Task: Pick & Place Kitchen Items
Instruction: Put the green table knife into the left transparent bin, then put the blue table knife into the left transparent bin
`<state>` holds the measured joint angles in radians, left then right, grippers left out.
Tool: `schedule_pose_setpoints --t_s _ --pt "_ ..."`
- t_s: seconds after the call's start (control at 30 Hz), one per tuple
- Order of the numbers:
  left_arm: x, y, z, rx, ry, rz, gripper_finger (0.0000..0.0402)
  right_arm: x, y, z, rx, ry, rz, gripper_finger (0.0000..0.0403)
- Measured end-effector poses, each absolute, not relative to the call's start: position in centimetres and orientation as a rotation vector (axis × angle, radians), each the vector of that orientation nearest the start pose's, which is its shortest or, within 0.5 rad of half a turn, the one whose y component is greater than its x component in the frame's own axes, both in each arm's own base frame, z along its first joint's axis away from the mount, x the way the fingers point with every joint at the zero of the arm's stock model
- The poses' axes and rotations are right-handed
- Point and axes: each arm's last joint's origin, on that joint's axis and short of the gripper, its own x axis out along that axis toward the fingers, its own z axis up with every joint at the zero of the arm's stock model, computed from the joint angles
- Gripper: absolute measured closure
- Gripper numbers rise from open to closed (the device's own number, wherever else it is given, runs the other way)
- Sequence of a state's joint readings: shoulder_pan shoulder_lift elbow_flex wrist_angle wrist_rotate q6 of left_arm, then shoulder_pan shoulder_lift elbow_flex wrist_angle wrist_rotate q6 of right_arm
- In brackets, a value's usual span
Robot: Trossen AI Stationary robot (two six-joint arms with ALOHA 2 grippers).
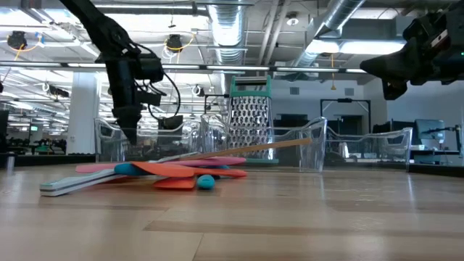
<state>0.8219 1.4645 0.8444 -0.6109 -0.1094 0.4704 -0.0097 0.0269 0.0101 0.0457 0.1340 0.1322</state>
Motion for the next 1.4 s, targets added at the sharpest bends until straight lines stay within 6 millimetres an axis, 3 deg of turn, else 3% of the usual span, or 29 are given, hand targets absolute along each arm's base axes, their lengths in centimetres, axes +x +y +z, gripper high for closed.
schedule_pose_setpoints --t_s 0.17,0.57,0.97,1.4 --pt "17.7 19.3 17.2 -0.071 1.347 0.443 0.0381 9.8 -0.5 16.9 0.129 -0.039 -0.147 0.0403" --pt "18.0 20.9 15.2 -0.118 1.340 0.485 0.0381 9.8 -0.5 17.0 0.126 -0.040 -0.147 0.0403" --pt "17.6 21.3 15.0 -0.182 1.315 0.494 0.0381 9.8 -0.5 17.0 0.126 -0.040 -0.147 0.0403" --pt "17.7 21.5 15.0 -0.209 1.294 0.542 0.0310 9.8 -0.5 17.0 0.126 -0.039 -0.147 0.0403"
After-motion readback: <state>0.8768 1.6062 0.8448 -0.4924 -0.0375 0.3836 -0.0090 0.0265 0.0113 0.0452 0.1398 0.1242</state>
